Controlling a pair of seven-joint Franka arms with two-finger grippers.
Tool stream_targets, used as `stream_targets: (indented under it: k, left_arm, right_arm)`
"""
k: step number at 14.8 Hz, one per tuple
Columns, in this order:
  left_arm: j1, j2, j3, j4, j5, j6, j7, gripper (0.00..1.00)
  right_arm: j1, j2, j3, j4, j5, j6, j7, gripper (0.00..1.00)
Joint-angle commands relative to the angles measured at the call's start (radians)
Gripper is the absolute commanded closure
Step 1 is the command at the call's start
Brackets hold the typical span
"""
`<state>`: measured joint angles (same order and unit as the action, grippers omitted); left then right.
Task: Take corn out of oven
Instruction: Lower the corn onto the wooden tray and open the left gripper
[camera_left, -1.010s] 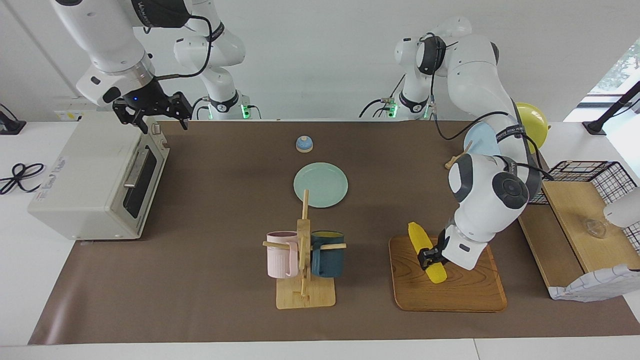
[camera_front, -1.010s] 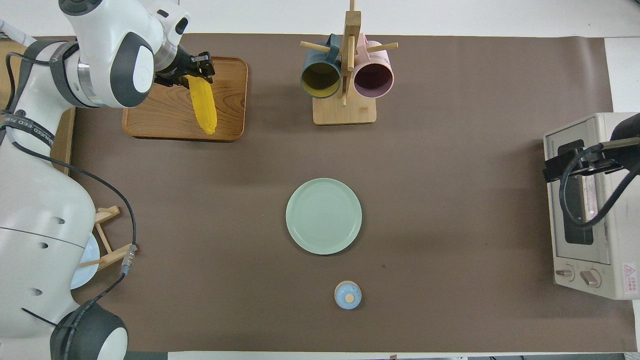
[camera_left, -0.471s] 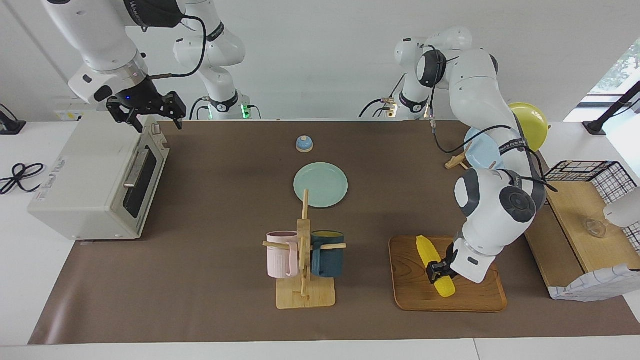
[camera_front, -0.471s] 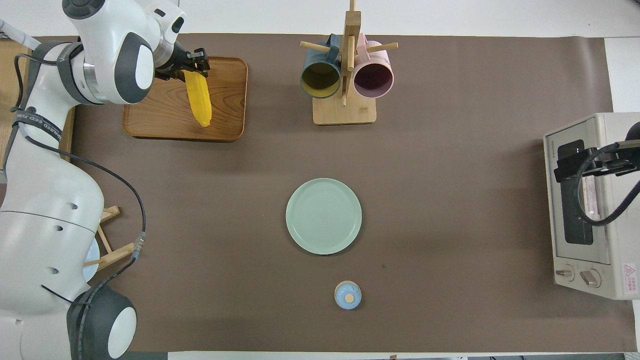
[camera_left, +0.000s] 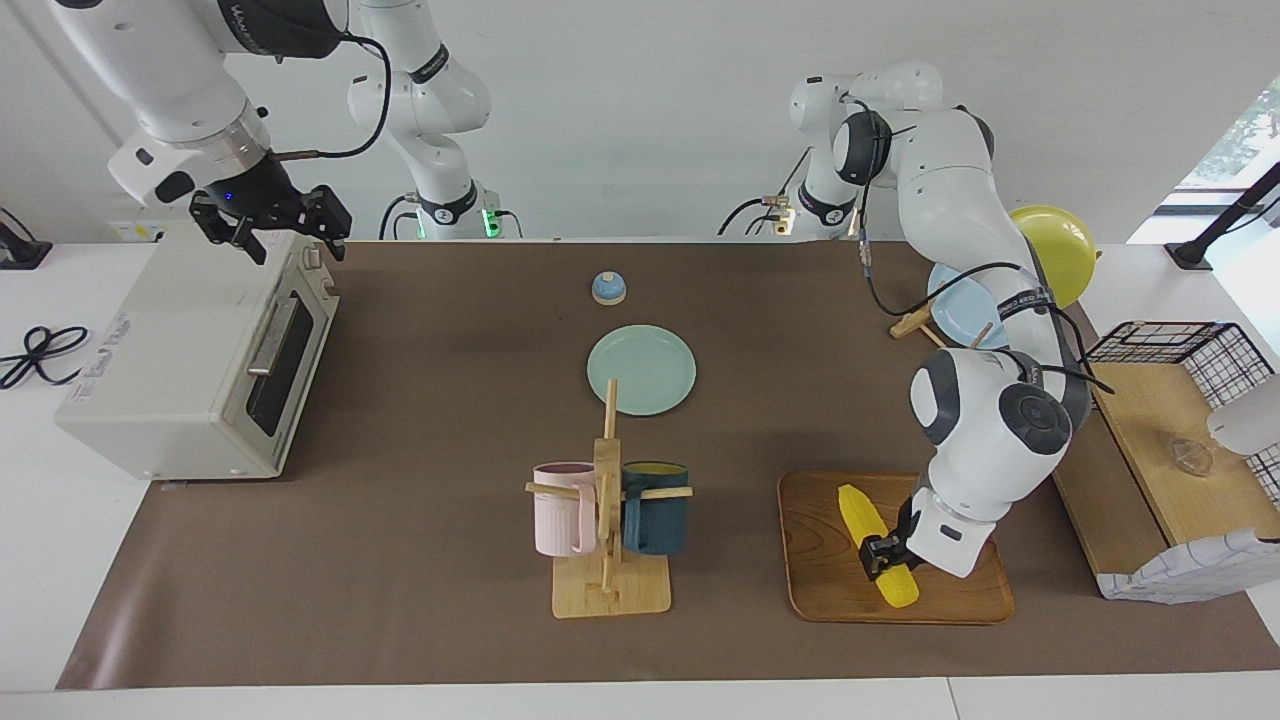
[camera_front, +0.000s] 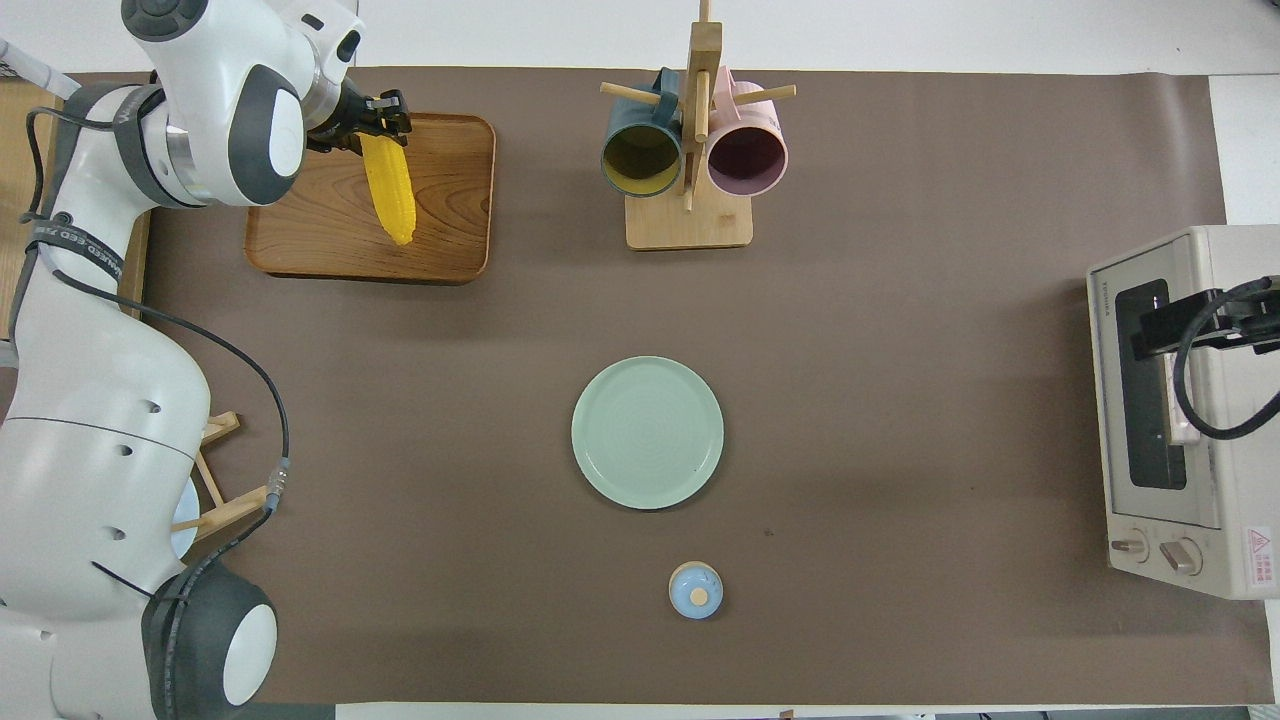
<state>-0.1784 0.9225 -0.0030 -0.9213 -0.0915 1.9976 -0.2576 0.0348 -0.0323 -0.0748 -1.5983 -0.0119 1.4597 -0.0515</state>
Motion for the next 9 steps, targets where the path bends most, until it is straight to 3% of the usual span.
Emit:
stream_targets:
  k: [1,2,3,9]
  left_arm:
    - [-0.003,0.015,0.006,0.033,0.015,0.006,0.014,1.00]
    - [-0.004,0.012,0.006,0.032,0.015,0.004,0.014,0.64]
    - [-0.006,0.009,0.008,0.021,0.015,0.004,0.014,0.01]
    - [-0.001,-0.039,0.005,-0.014,0.012,-0.023,0.014,0.00]
  right_arm:
    - [0.011,-0.015,-0.034,-0.008,0.009,0.010,0.036,0.00]
    - [0.005,-0.015,-0.037,-0.011,0.009,0.011,0.035,0.00]
    - [0.005,-0.009,-0.037,-0.009,0.009,0.017,0.035,0.00]
    - [-0.006,-0.003,-0.039,-0.011,0.007,0.018,0.035,0.00]
